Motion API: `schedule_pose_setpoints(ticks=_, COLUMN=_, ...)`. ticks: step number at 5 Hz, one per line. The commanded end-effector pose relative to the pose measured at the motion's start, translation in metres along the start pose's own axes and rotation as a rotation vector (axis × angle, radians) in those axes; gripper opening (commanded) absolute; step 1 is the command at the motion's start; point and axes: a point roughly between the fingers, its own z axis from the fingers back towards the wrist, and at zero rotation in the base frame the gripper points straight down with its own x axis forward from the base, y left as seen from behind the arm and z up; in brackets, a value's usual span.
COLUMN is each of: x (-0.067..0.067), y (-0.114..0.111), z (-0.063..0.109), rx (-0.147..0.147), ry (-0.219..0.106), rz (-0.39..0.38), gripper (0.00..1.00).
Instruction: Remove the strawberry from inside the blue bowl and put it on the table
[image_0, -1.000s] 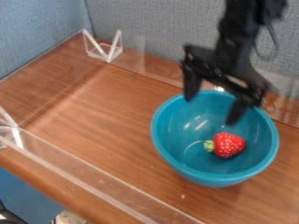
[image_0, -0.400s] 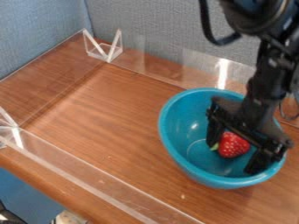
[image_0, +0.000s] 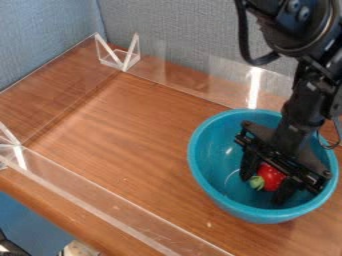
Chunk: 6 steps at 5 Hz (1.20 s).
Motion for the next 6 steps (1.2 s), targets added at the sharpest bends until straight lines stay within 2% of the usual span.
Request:
schedule_pose_setpoints(ticks=1, x=0.009, y=0.003, z=0.015, rx=-0.006, ry=-0.053, rz=0.008, gripper=0.00)
schedule_pose_setpoints(ticks=6, x=0.011, y=0.011, z=0.029, rx=0.013, ry=-0.071, rz=0.007, gripper=0.00)
